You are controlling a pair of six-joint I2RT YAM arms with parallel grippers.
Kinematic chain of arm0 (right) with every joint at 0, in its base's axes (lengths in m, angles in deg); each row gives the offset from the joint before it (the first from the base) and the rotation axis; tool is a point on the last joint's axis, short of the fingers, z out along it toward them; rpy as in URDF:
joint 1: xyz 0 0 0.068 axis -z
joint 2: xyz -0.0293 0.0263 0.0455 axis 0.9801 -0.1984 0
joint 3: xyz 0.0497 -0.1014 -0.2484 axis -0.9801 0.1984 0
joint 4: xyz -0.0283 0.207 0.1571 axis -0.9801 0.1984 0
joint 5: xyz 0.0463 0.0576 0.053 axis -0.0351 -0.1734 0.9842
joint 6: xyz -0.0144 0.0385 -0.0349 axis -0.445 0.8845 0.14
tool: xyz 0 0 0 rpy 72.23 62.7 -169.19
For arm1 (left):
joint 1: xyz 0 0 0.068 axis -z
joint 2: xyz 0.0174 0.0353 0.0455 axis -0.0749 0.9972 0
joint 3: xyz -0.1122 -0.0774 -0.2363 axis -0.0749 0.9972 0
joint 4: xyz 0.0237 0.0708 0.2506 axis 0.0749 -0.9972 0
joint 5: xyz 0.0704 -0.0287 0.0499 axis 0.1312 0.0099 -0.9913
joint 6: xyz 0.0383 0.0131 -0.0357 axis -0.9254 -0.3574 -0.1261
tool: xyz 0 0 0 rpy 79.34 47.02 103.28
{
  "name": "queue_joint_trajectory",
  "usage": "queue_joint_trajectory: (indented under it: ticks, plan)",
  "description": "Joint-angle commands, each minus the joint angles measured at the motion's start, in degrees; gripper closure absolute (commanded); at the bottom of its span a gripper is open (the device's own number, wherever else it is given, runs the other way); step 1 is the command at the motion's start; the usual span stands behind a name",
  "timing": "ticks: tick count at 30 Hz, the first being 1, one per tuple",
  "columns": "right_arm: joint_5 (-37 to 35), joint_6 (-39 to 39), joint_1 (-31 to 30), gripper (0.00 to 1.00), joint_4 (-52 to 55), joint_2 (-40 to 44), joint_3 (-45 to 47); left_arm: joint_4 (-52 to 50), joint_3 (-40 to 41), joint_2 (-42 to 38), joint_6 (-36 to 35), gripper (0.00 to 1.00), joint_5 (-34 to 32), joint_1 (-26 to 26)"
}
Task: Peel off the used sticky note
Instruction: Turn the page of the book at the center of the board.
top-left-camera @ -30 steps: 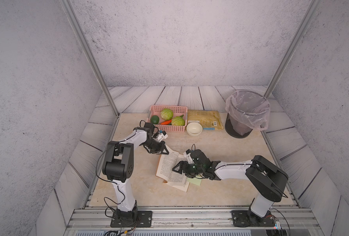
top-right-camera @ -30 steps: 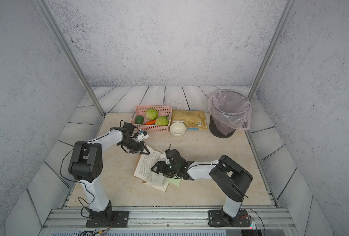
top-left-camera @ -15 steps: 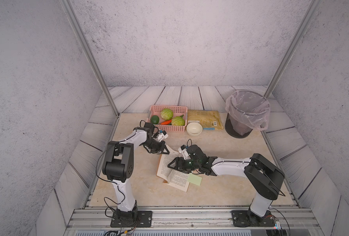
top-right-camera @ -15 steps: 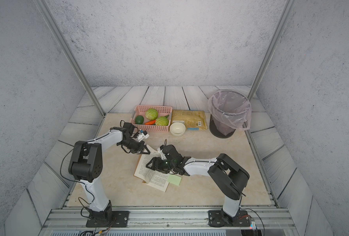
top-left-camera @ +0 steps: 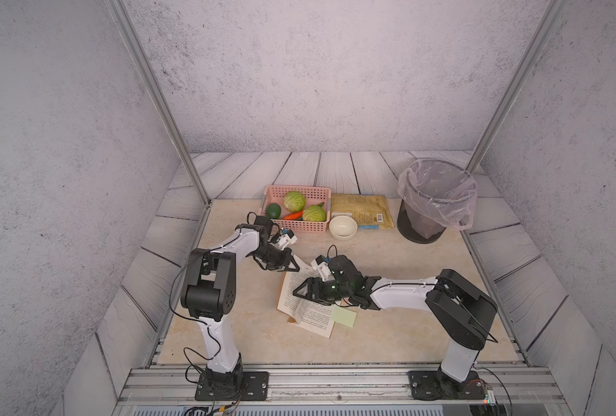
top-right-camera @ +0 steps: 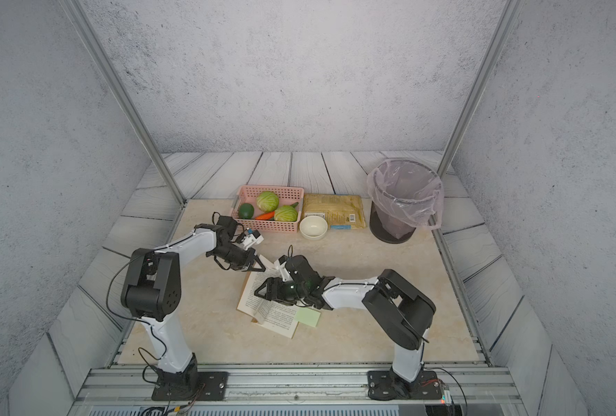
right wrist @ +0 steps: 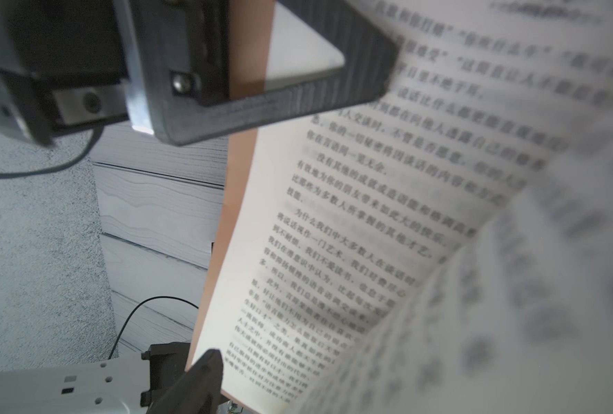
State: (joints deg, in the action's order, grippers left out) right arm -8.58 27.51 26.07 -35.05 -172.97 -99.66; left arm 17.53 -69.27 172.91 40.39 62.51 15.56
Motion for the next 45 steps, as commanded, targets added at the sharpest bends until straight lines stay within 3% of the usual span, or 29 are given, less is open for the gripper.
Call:
queue_joint_trajectory:
  ticks: [1,13,19,31,45]
  plan:
    - [1.23,-1.61,-0.45,0.23,-1.47,-0.73,-1.70,-2.29,-0.59,1.73,-1.31,1.00,-0.22,-0.28]
    - [3.91,-0.40,-0.59,0.10,-9.75,-2.28,-1.24,-2.27,-0.56,1.71,-1.37,1.00,-0.04,-0.28]
    - [4.25,-0.20,-0.56,0.08,-10.57,-3.80,-2.02,-2.35,-0.67,1.80,-1.45,0.99,0.05,-0.28]
    - [3.71,0.83,-0.55,0.08,-11.96,-4.91,-1.40,-3.10,-0.55,1.73,-2.53,0.75,2.50,-0.28]
    - [3.63,1.05,-0.57,0.08,-12.14,-5.41,-1.31,-3.98,-0.51,1.71,-2.69,0.73,2.54,-1.27]
